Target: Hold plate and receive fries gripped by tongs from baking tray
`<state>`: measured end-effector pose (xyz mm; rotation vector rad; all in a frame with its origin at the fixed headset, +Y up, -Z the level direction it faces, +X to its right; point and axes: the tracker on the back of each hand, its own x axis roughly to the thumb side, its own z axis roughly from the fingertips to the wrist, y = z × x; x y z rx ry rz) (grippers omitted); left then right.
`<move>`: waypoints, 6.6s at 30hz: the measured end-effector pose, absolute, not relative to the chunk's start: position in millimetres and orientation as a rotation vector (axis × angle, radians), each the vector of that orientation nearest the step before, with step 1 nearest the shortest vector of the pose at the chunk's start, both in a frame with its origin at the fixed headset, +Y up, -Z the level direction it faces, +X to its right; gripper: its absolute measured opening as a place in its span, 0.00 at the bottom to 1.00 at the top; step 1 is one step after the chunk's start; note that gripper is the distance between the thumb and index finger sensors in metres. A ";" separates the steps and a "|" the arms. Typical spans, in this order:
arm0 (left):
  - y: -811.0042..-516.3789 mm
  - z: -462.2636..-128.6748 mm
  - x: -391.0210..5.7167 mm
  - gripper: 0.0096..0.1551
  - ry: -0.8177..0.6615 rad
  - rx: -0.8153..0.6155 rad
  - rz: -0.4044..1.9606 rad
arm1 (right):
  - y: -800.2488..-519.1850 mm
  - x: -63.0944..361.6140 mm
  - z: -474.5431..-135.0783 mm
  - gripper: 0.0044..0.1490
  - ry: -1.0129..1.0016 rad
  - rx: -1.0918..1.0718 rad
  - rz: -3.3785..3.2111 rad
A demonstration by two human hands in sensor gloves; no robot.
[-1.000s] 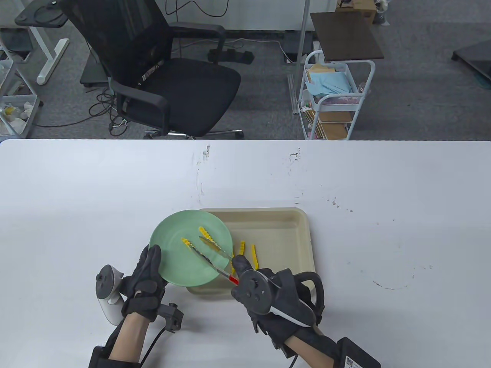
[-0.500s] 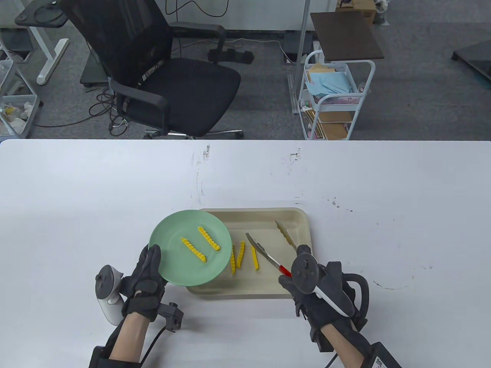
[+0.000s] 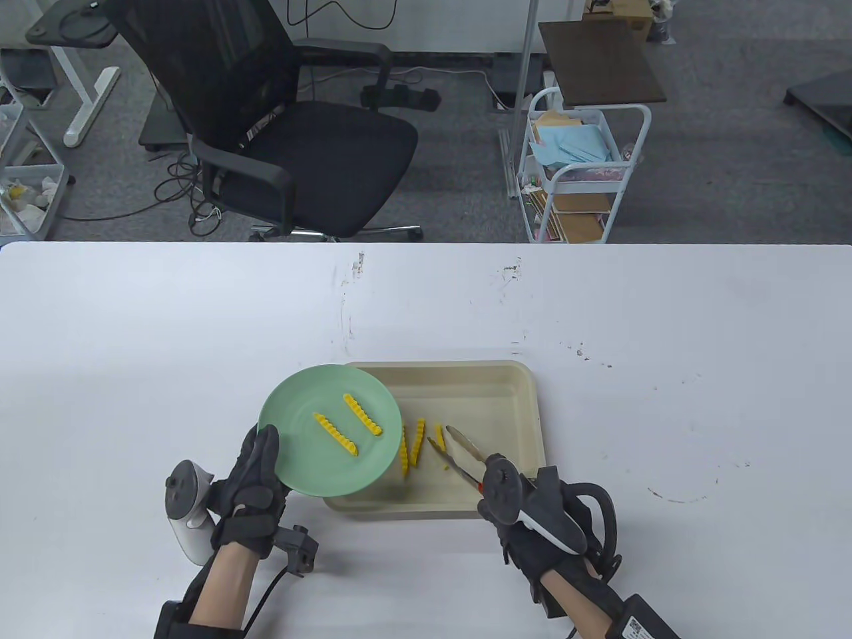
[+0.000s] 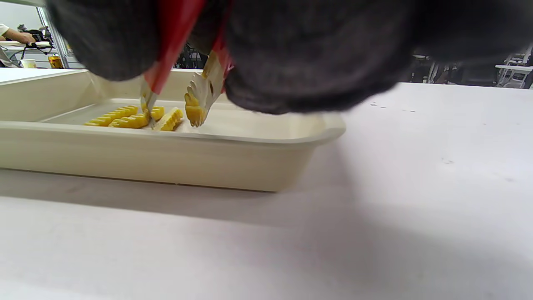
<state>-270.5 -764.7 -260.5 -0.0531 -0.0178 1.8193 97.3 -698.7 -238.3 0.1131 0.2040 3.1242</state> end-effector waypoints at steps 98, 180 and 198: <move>-765.6 -261.7 -273.1 0.38 0.000 -0.093 1.851 | -692.3 66.9 -263.3 0.44 0.332 0.030 3.050; -764.7 -262.6 -282.9 0.37 -0.006 -0.078 1.880 | -669.8 99.3 -248.9 0.49 0.061 0.119 3.017; -766.3 -261.7 -281.3 0.37 0.000 -0.085 1.878 | -702.6 51.2 -243.3 0.47 0.205 0.225 3.150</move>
